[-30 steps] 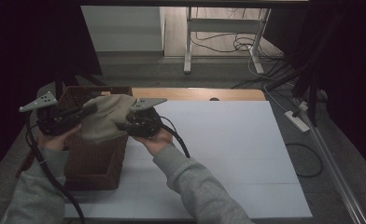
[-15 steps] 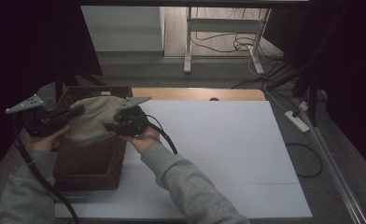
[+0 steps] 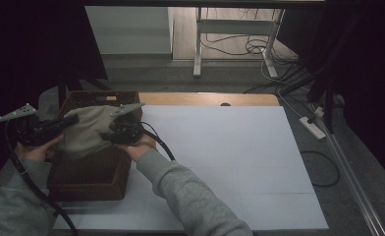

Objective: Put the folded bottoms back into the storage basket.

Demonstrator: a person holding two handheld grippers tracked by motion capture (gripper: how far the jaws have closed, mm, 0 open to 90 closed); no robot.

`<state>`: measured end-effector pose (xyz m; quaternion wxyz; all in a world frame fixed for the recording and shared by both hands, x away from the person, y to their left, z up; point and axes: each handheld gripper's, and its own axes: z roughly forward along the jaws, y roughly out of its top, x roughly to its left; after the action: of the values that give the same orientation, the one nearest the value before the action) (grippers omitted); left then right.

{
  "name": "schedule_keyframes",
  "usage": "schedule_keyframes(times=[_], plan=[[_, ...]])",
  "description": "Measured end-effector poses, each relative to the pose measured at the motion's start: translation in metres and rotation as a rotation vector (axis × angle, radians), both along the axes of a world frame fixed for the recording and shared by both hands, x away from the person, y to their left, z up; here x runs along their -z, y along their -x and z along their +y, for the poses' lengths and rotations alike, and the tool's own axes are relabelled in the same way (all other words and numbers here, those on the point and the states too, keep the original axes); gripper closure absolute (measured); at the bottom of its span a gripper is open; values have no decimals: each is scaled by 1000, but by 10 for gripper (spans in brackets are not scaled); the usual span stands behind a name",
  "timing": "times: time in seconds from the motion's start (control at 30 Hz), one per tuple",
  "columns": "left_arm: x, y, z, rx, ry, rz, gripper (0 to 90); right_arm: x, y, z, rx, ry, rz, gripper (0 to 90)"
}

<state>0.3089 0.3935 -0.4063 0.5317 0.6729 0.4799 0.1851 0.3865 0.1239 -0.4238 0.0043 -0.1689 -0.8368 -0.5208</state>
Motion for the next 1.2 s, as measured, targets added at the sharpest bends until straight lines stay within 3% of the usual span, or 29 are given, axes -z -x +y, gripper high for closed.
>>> schedule_keyframes(times=[0.2, 0.57, 1.1, 1.17, 1.2], plan=[[10, 0, 10, -19, 6, 27, 815, 8, -1, 11, -2, 26, 14, 696], [16, 0, 19, -42, -7, 55, 815, 17, -2, 30, -7, 39, 40, 695], [20, -7, 21, -63, -21, 83, 813, 23, -6, 34, -3, 40, 55, 691], [19, -8, 20, -173, -66, 109, 756, 25, -7, 35, 0, 38, 45, 623], [19, -9, 19, -185, -69, 109, 605, 27, -6, 37, 14, 60, 48, 430]])
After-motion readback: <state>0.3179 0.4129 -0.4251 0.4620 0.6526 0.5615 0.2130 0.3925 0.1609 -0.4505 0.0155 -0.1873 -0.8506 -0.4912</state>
